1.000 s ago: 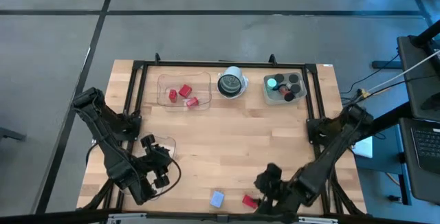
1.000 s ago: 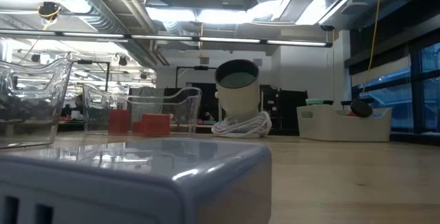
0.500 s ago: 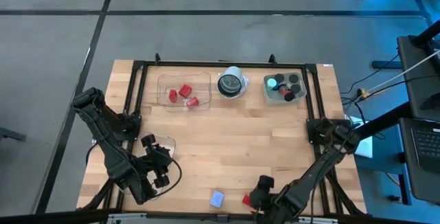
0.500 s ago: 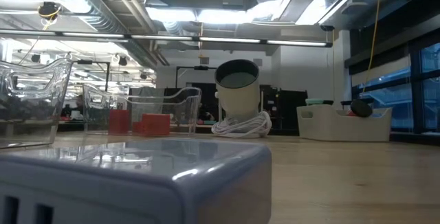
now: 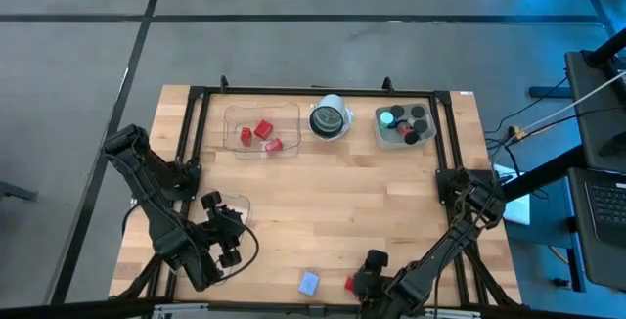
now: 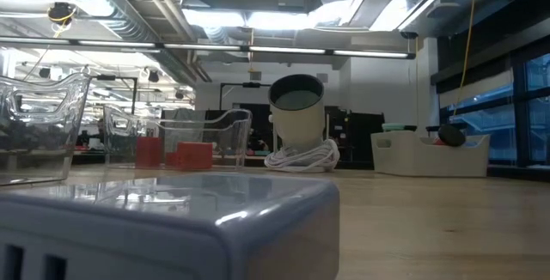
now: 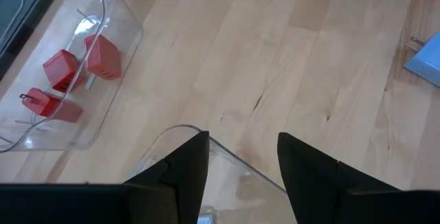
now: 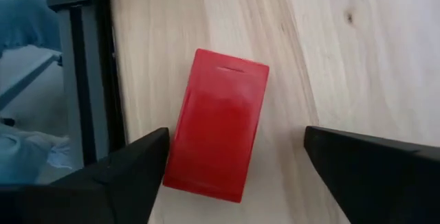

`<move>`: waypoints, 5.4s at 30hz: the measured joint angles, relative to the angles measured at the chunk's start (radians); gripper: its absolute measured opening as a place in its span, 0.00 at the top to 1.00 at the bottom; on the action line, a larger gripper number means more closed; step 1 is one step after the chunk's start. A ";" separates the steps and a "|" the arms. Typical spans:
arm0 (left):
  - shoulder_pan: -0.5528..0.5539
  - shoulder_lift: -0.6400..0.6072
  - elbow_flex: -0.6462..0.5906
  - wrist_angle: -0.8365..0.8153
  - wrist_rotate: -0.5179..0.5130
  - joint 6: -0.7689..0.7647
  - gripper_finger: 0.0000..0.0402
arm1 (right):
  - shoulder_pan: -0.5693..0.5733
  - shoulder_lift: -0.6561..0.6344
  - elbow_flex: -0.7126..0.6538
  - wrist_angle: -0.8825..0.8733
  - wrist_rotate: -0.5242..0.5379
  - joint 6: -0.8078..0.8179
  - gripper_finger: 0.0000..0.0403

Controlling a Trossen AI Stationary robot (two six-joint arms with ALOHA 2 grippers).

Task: Pick & Place Office items
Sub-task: Put the red digital clock into the bottom transparent bin

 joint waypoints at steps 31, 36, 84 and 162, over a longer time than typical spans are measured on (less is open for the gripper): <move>0.175 0.000 0.000 0.327 -0.019 0.046 0.41 | -0.125 -0.236 -0.001 -0.003 0.167 -0.083 0.62; 0.247 0.000 0.000 0.575 -0.042 0.112 0.38 | -0.168 -0.310 -0.001 -0.003 0.325 -0.399 0.62; 0.630 0.000 -0.001 0.852 0.432 0.374 0.78 | -0.357 -0.344 0.000 0.017 0.523 -0.936 0.60; 0.181 -0.163 -0.481 0.385 0.905 -0.313 0.83 | -0.147 -0.454 0.189 -0.581 -0.045 -0.083 0.24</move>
